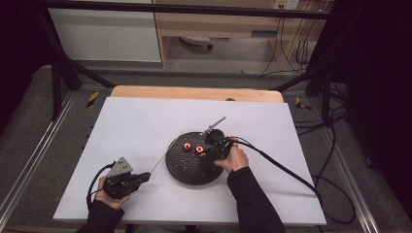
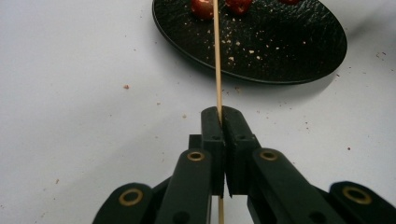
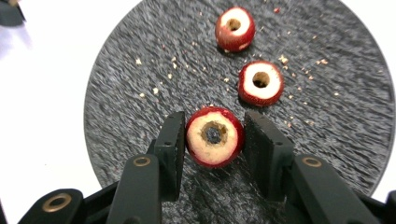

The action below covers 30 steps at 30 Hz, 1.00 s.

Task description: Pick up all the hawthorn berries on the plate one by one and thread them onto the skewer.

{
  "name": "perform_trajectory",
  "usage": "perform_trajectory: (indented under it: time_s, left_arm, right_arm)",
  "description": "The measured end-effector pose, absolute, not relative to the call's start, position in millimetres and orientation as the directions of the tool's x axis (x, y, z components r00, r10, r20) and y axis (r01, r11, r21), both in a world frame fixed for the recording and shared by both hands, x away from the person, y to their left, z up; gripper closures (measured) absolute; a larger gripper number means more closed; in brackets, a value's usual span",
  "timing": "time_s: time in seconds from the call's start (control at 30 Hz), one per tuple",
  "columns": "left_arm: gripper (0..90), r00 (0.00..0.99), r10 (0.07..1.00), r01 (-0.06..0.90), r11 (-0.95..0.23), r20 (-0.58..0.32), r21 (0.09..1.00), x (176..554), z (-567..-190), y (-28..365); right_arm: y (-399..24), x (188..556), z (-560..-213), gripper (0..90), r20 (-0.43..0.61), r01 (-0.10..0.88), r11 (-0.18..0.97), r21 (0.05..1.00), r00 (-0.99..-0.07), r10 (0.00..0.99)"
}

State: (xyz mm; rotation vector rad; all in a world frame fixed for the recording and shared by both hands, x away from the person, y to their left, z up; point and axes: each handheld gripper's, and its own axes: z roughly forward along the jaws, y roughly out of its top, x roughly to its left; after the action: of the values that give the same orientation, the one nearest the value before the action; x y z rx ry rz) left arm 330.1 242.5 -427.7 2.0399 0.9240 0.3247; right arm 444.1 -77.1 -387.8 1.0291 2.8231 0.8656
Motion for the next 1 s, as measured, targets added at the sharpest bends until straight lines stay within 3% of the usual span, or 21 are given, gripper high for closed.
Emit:
perform_trajectory:
  time_s: [0.33, 1.0]
  left_arm:
    - [87.6, 0.693, 0.714, 0.491, -0.365, -0.101, 0.791, 328.9, -428.2, 239.4]
    - [87.7, 0.681, 0.724, 0.499, -0.347, -0.111, 0.794, 327.4, -429.9, 233.0]
  right_arm:
    - [-94.1, 437.7, -376.8, 60.5, 0.220, 0.624, 0.526, 0.578, -0.740, 0.635]
    - [-123.1, 424.1, -382.5, 60.7, 0.377, 0.639, 0.213, 0.739, -0.655, 0.655]
